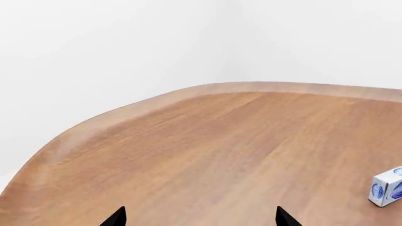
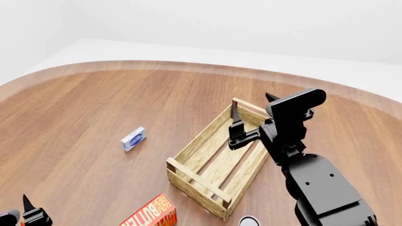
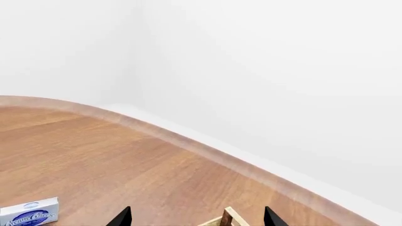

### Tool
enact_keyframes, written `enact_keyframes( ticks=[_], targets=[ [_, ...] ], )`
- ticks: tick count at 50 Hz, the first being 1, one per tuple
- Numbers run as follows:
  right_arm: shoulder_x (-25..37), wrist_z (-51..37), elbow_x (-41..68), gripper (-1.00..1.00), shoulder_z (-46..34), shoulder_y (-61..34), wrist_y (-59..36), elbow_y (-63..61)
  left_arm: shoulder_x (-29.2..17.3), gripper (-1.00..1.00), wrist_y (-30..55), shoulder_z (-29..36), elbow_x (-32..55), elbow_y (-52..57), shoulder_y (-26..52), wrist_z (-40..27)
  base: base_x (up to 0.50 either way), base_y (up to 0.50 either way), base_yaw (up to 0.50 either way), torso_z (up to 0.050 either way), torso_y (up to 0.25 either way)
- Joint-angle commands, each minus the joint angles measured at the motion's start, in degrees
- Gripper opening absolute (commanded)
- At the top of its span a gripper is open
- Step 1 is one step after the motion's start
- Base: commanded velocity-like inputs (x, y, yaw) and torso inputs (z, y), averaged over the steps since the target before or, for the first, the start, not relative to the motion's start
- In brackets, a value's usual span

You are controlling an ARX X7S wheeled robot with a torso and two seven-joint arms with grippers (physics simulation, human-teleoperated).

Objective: Pick up the ketchup, and put it in the wooden tray.

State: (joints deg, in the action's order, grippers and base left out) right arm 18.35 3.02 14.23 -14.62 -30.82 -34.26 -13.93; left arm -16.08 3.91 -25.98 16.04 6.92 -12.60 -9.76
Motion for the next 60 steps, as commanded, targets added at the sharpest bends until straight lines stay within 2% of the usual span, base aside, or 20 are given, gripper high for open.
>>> enact_keyframes(
  ticks=[1, 31, 60],
  targets=[
    [0.1, -0.1, 0.1, 1.0, -0.2, 0.1, 0.1, 0.2, 0.2, 1.0, -0.5, 0.7, -0.7, -2.2, 0.1, -0.2, 0.0, 0.0, 0.0, 0.0, 0.0],
    [0.6, -0.8, 0.8, 1.0, -0.3, 0.9, 0.0, -0.5, -0.7, 1.0, 5.9, 1.5, 0.6, -3.6, 0.3, -1.3, 0.0, 0.0, 0.0, 0.0, 0.0],
    [0.9, -1.3, 1.3, 1.0, -0.3, 1.2, 0.6, 0.0, -1.0, 1.0, 6.6, 2.3, 0.3, -9.4, 3.2, -2.4, 0.0, 0.0, 0.0, 0.0, 0.0]
  ],
)
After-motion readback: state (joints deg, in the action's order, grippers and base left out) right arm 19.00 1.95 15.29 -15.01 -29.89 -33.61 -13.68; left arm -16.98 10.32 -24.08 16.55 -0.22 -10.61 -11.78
